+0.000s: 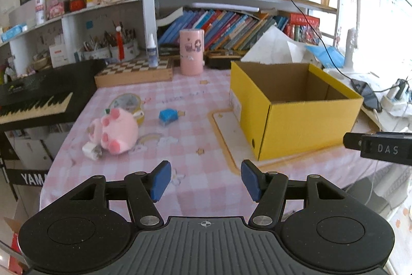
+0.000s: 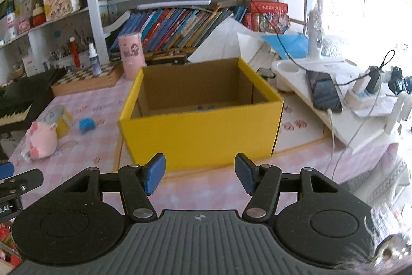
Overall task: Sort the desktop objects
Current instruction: 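Withdraw both tools from the box back toward the plush pig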
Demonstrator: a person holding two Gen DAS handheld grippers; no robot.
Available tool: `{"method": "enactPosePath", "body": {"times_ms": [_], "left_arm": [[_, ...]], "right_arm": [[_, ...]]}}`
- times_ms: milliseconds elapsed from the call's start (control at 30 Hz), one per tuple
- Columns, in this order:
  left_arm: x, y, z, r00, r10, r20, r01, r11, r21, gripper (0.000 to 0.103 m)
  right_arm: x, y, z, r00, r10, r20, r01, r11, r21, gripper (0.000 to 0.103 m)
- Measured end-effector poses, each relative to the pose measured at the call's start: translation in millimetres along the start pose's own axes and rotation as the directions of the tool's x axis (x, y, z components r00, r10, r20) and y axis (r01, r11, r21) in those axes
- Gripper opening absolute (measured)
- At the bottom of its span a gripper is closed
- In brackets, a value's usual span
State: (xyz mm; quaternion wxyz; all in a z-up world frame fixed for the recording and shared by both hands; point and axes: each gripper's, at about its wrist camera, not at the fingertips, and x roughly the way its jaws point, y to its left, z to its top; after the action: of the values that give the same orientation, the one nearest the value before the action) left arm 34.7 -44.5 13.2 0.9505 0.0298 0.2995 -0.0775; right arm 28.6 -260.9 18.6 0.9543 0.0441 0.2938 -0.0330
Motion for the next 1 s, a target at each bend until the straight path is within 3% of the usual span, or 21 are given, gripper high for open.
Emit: {"method": "enactPosePath", "body": {"times_ms": [300,1000], "left_arm": [[-8.8,23.0,-18.0,0.999,0.001,-0.046,-0.002,1.0,-0.017,0.068],[-32.9,93.9,-45.1,0.99,0.103,-0.094,-0.109,0.992,-0.067,0.081]], "right_arm": [[-11.3,36.2,-23.6,0.998,0.043,-0.053,-0.045,0.998,-0.046,0.061],[-9.2,122.7,-45.0,0.977,0.169,-0.131,-0.185,0.975,-0.122,0.066]]}}
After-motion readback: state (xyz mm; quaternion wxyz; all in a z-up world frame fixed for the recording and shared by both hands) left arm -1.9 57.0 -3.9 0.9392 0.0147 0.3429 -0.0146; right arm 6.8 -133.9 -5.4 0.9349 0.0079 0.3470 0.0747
